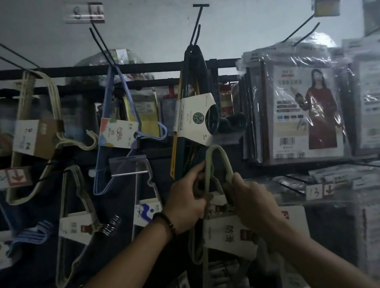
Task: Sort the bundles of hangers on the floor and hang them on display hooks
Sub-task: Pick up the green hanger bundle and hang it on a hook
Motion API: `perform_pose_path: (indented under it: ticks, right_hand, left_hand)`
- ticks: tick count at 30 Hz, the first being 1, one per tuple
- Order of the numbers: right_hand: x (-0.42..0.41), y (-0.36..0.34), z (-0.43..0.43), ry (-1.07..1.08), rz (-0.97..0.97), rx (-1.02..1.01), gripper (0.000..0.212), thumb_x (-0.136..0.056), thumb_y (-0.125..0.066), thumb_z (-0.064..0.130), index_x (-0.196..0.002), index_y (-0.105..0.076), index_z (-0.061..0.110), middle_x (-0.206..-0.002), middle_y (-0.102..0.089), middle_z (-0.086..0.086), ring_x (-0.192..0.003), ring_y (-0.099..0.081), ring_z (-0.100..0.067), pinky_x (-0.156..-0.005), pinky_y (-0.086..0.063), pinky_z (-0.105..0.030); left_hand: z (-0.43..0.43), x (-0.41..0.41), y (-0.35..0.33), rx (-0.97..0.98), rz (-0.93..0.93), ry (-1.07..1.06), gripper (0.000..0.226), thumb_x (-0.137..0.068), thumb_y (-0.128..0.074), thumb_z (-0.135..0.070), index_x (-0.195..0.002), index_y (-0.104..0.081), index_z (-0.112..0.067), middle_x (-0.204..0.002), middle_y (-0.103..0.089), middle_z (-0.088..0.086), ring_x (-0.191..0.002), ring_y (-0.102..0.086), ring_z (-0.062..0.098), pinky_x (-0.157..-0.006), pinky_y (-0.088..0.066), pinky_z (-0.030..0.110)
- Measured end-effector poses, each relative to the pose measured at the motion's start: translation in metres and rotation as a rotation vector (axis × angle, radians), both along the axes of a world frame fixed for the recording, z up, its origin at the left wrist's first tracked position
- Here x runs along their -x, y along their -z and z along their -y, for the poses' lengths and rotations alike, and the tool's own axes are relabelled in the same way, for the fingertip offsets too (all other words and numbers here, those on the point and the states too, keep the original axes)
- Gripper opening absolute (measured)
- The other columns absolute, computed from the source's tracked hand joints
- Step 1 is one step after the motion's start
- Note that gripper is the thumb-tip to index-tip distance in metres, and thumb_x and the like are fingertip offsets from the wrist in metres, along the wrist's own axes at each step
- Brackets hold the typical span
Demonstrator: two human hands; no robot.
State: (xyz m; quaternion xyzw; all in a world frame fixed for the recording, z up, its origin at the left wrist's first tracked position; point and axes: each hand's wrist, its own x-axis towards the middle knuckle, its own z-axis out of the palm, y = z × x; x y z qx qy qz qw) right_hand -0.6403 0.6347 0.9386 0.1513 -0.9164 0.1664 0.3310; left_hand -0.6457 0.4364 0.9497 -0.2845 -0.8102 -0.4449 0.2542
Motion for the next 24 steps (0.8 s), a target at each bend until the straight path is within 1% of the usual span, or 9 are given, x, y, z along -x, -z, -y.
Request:
perform_pose_path:
  ticks: [2, 3, 6, 10, 13, 15, 18, 20, 24]
  right_hand:
    - [0.002, 0.000, -0.002, 0.028, -0.015, -0.011, 0.018, -0.109, -0.047, 0.037, -0.101, -0.034, 0.028, -0.070, -0.054, 0.007, -0.052, -0.052, -0.003, -0.042, -0.033, -0.015]
    - [0.005, 0.001, -0.002, 0.031, -0.016, -0.012, 0.020, -0.109, -0.048, 0.037, -0.100, -0.032, 0.029, -0.072, -0.055, 0.007, -0.054, -0.054, -0.003, -0.043, -0.034, -0.015]
    - [0.018, 0.008, -0.001, -0.021, 0.002, 0.048, 0.021, -0.107, -0.052, 0.037, -0.101, -0.034, 0.032, -0.084, -0.062, 0.001, -0.064, -0.066, -0.013, -0.053, -0.058, -0.030]
    - [0.032, 0.016, 0.002, -0.054, 0.113, 0.154, 0.014, -0.105, -0.051, 0.040, -0.107, -0.041, 0.030, -0.096, -0.064, -0.003, -0.075, -0.068, -0.020, -0.064, -0.062, -0.045]
    - [0.044, 0.014, 0.006, -0.034, 0.218, 0.293, 0.019, -0.107, -0.043, 0.045, -0.106, -0.046, 0.026, -0.096, -0.066, -0.003, -0.081, -0.066, -0.021, -0.065, -0.057, -0.043]
    - [0.057, 0.010, 0.008, 0.005, 0.211, 0.285, 0.023, -0.107, -0.041, 0.044, -0.104, -0.046, 0.022, -0.098, -0.068, -0.004, -0.085, -0.067, -0.023, -0.064, -0.050, -0.038]
    - [0.082, 0.007, 0.013, 0.021, 0.171, 0.198, 0.025, -0.109, -0.034, 0.041, -0.102, -0.045, 0.020, -0.096, -0.069, -0.009, -0.088, -0.069, -0.031, -0.072, -0.055, -0.044]
    - [0.105, 0.010, 0.017, 0.017, 0.142, 0.132, 0.035, -0.109, -0.030, 0.043, -0.106, -0.050, 0.015, -0.097, -0.071, -0.011, -0.090, -0.072, -0.034, -0.075, -0.059, -0.047]
    - [0.121, 0.006, 0.026, 0.021, 0.189, 0.112, 0.039, -0.109, -0.036, 0.038, -0.122, -0.057, 0.007, -0.111, -0.070, -0.014, -0.104, -0.070, -0.034, -0.087, -0.058, -0.047]
  left_hand:
    - [-0.001, 0.004, -0.005, 0.032, -0.027, 0.002, 0.081, -0.090, -0.077, -0.005, -0.156, -0.040, -0.033, -0.134, -0.068, -0.014, -0.120, -0.063, -0.005, -0.101, -0.052, 0.016]
    - [-0.002, 0.006, -0.005, 0.052, -0.034, -0.006, 0.080, -0.090, -0.077, -0.006, -0.156, -0.040, -0.033, -0.134, -0.067, -0.014, -0.119, -0.063, -0.006, -0.102, -0.052, 0.016]
    - [-0.007, 0.009, -0.001, 0.099, -0.051, -0.049, 0.079, -0.092, -0.072, -0.005, -0.157, -0.038, -0.034, -0.134, -0.063, -0.017, -0.118, -0.060, -0.010, -0.104, -0.047, 0.011]
    - [-0.013, 0.014, 0.000, 0.250, 0.073, -0.139, 0.087, -0.095, -0.068, -0.013, -0.163, -0.019, -0.035, -0.150, -0.053, -0.003, -0.136, -0.054, 0.014, -0.114, -0.043, 0.025]
    - [-0.013, 0.017, 0.004, 0.408, 0.185, -0.191, 0.095, -0.092, -0.069, -0.035, -0.163, -0.006, -0.039, -0.155, -0.045, -0.004, -0.135, -0.053, 0.017, -0.114, -0.046, 0.033]
    - [-0.011, 0.020, 0.011, 0.464, 0.213, -0.214, 0.093, -0.090, -0.068, -0.046, -0.162, -0.009, -0.042, -0.154, -0.044, -0.005, -0.133, -0.054, 0.017, -0.112, -0.047, 0.031]
    - [-0.007, 0.025, 0.017, 0.515, 0.245, -0.233, 0.086, -0.085, -0.066, -0.055, -0.159, -0.024, -0.041, -0.149, -0.050, -0.007, -0.127, -0.058, 0.017, -0.108, -0.051, 0.035]
    - [-0.005, 0.028, 0.020, 0.540, 0.261, -0.229, 0.070, -0.084, -0.066, -0.054, -0.149, -0.043, -0.037, -0.142, -0.055, -0.007, -0.124, -0.059, 0.016, -0.107, -0.052, 0.040]
    - [0.000, 0.032, 0.026, 0.548, 0.262, -0.259, 0.056, -0.087, -0.063, -0.052, -0.141, -0.052, -0.041, -0.141, -0.055, -0.012, -0.125, -0.057, 0.011, -0.110, -0.049, 0.035]
